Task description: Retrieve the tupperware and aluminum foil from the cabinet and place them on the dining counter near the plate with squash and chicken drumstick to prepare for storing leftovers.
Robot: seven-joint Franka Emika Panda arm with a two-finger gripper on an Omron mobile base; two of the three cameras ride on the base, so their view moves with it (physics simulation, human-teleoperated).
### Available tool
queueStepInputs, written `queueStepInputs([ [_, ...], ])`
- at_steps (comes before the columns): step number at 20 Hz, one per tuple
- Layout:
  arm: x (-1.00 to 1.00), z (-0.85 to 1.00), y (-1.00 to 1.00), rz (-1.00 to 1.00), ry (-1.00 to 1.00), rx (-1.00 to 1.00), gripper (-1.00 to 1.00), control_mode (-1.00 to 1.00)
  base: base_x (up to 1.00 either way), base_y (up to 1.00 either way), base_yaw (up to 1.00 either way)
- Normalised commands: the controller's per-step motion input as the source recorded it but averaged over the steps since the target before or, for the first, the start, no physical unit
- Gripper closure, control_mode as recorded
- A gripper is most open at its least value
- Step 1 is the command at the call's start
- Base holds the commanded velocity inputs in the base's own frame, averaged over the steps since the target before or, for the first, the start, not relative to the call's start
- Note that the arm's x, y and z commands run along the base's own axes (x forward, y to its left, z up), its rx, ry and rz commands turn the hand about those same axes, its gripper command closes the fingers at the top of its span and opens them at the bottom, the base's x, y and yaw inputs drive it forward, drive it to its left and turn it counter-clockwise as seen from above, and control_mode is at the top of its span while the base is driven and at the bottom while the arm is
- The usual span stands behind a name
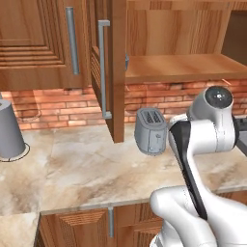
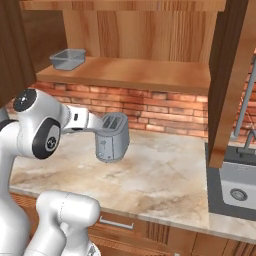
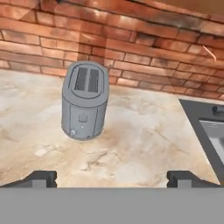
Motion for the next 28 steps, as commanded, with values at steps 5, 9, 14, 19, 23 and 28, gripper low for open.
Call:
queueStepInputs([
  [5, 0.01, 0.64, 0.00, 0.00, -0.26, 0.00, -1.00, -1.00, 0.00, 0.00, 0.00],
  [9, 0.00, 0.57, 0.03, 0.02, -0.30, 0.00, -1.00, -1.00, 0.00, 0.00, 0.00],
  [14, 0.04, 0.63, 0.27, 0.01, -0.27, 0.00, -1.00, -1.00, 0.00, 0.00, 0.00],
  [19, 0.25, 0.69, 0.30, 0.01, -0.15, 0.03, -1.00, -1.00, 0.00, 0.00, 0.00],
  [23, 0.23, 0.72, 0.10, 0.09, 0.00, 0.18, -1.00, -1.00, 0.00, 0.00, 0.00],
  [28, 0.13, 0.51, 0.08, 0.11, 0.06, 0.13, -1.00, -1.00, 0.00, 0.00, 0.00],
])
